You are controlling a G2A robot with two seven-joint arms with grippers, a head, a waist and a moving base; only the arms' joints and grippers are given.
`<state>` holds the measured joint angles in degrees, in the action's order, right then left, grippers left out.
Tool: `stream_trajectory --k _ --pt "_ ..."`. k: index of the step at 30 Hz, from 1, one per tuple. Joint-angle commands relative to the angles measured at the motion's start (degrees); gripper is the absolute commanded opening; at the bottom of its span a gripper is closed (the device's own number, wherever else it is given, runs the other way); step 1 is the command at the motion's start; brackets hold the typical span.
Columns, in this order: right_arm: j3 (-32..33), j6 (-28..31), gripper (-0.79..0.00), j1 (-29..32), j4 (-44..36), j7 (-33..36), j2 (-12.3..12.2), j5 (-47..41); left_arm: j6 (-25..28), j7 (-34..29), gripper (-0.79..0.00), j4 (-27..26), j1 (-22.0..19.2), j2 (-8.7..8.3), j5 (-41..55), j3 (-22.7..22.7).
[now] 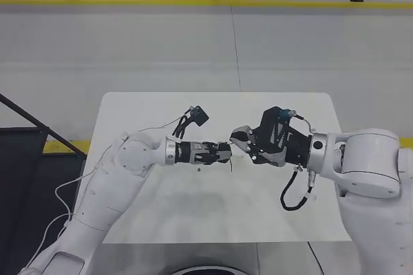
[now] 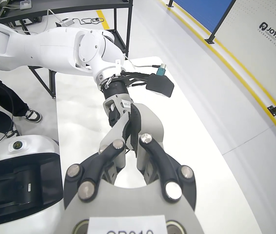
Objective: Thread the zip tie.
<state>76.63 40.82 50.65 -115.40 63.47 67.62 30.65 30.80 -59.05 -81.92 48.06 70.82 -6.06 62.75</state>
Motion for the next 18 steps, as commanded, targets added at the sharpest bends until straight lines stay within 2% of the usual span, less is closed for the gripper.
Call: stream_trajectory --k 1,18 --pt "-0.45 0.14 -0.785 -0.14 0.18 -0.14 -0.54 0.00 -0.25 0.97 -0.785 -0.67 0.29 -0.13 -1.51 -0.02" --pt "-2.20 0.76 -0.785 -1.05 0.92 -0.77 -4.13 -0.88 -0.64 2.39 -0.785 -1.73 1.13 -0.63 -1.53 -0.30"
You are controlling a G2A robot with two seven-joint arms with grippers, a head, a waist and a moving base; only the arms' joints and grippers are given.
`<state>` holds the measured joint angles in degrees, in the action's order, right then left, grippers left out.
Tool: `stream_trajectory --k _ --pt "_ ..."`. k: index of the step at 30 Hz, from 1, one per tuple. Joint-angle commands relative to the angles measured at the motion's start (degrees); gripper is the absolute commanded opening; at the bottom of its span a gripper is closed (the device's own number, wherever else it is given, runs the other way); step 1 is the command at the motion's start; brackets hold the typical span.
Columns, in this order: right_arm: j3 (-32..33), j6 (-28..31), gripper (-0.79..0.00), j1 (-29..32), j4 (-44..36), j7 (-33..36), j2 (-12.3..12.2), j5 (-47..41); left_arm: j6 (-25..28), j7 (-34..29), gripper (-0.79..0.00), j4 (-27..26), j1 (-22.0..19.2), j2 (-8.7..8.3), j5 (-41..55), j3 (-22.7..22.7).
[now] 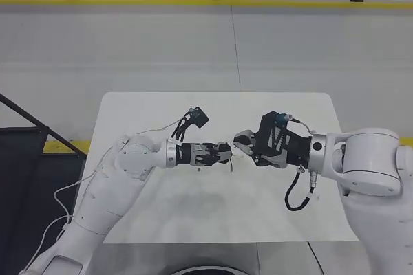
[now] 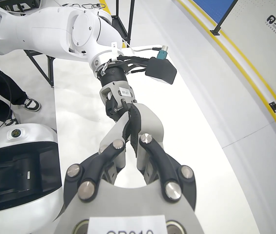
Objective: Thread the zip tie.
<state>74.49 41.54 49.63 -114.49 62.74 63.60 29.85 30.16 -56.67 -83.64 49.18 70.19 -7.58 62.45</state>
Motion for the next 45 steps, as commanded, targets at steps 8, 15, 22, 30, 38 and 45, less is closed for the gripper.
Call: stream_trajectory --k 8,15,22,30,38,45 --pt "-1.12 -0.19 -0.785 -0.62 0.39 -1.18 -0.80 -0.11 0.01 0.01 -0.785 0.00 0.00 0.00 -0.01 0.00" --pt "-2.30 -1.13 -0.785 -1.33 0.88 -2.82 -1.21 1.05 0.01 0.01 -0.785 0.00 0.00 0.00 -0.01 0.00" --pt "-3.12 -2.04 -0.785 -1.79 1.50 -3.95 -1.63 1.38 0.01 0.01 -0.785 0.00 0.00 0.00 -0.01 0.00" --pt "-4.01 -2.75 -0.785 -2.34 2.01 -4.33 -2.13 1.85 0.01 0.01 -0.785 0.00 0.00 0.00 -0.01 0.00" --pt "-4.62 -3.32 -0.785 -2.74 2.38 -5.33 -2.58 2.15 0.01 0.01 -0.785 0.00 0.00 0.00 -0.01 0.00" --pt "-4.79 -3.35 -0.785 -2.93 2.47 -6.14 -3.01 2.10 0.01 0.01 -0.785 0.00 0.00 0.00 -0.01 0.00"
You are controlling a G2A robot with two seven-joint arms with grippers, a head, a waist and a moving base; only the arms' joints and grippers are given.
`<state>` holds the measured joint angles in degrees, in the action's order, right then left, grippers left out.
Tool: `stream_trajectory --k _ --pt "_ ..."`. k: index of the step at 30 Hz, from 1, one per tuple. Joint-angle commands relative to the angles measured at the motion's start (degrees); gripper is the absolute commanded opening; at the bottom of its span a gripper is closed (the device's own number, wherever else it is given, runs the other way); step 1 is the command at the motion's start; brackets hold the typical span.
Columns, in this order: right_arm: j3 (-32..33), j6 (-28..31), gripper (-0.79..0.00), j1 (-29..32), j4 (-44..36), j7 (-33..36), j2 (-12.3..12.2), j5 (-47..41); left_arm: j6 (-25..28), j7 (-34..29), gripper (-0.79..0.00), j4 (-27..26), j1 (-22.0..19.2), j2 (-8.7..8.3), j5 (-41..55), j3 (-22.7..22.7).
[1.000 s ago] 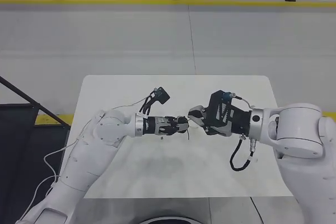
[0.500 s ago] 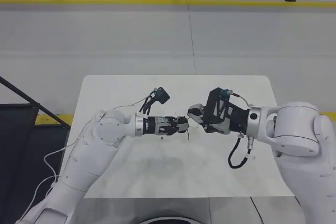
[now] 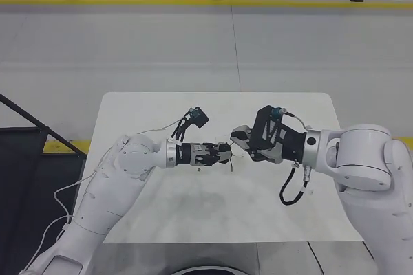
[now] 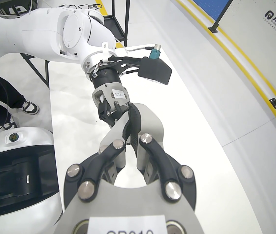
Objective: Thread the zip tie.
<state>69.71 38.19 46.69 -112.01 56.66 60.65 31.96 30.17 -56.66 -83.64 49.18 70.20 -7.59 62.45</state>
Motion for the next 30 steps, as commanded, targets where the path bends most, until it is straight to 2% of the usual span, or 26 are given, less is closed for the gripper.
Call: stream_trajectory --k 1,30 --pt "-0.02 -0.02 -0.785 -0.01 -0.03 -0.12 -0.13 -0.02 0.00 0.00 -0.785 0.00 0.00 0.00 0.00 0.00" --pt "-1.26 -1.25 -0.785 -1.08 0.91 -3.44 -1.51 0.74 0.00 0.00 -0.785 0.00 0.00 0.00 0.00 0.00"
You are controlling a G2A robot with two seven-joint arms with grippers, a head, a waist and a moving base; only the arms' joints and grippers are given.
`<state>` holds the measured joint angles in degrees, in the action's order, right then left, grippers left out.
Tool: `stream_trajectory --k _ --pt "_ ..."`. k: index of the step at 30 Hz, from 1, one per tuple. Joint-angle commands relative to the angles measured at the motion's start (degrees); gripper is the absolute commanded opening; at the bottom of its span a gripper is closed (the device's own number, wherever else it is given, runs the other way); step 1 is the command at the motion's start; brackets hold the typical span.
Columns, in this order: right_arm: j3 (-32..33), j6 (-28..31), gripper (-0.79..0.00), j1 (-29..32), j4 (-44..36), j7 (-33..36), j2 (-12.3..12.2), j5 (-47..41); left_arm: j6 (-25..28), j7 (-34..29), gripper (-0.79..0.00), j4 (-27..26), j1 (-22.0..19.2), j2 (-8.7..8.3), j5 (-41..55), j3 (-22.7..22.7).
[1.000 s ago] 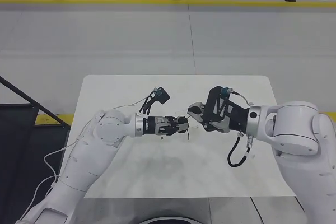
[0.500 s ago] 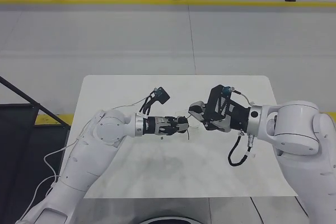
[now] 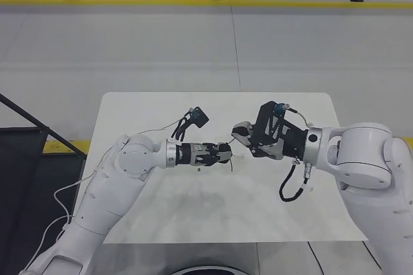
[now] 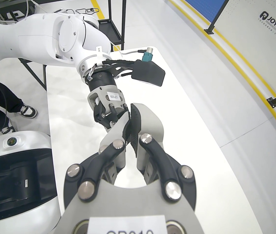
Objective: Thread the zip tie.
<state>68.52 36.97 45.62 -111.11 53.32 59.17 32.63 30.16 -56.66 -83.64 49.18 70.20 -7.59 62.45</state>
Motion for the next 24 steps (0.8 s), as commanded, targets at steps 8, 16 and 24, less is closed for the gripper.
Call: stream_trajectory --k 8,16,24 --pt "-0.36 -1.07 -0.785 -0.11 -0.20 -1.15 -0.31 1.41 0.00 0.00 -0.785 0.00 0.00 0.00 0.00 0.00" --pt "-1.16 -1.82 -0.785 -0.38 -0.31 -0.99 -0.56 2.43 0.00 0.00 -0.785 0.00 0.00 0.00 0.00 0.00" --pt "-1.55 -2.29 -0.785 -0.19 -1.11 -3.00 -0.74 5.32 0.00 0.00 -0.785 0.00 0.00 0.00 0.00 0.00"
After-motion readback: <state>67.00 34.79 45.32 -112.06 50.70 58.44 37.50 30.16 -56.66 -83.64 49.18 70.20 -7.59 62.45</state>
